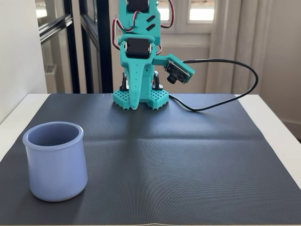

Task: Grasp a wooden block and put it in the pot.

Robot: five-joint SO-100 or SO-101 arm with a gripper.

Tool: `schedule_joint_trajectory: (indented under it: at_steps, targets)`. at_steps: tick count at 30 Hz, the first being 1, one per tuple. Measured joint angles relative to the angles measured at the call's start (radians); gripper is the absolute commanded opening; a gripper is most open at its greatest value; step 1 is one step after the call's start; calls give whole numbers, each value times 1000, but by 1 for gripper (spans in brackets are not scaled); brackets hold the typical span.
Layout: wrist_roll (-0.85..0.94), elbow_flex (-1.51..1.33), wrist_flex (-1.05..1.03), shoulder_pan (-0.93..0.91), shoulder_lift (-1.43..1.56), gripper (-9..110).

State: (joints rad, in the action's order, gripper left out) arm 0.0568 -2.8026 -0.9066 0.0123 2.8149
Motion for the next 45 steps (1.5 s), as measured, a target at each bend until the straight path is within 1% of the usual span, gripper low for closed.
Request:
schedule_joint_trajectory:
  at_steps: [4, 10, 16, 24, 45]
  targets:
    - [-60, -127, 0, -3, 127, 0]
    - [-153, -209, -8, -2, 255, 0]
    - [-166, -238, -40, -2, 347, 0]
    - [-164, -313, -71, -3, 568, 0]
    - [-164, -314, -72, -3, 569, 0]
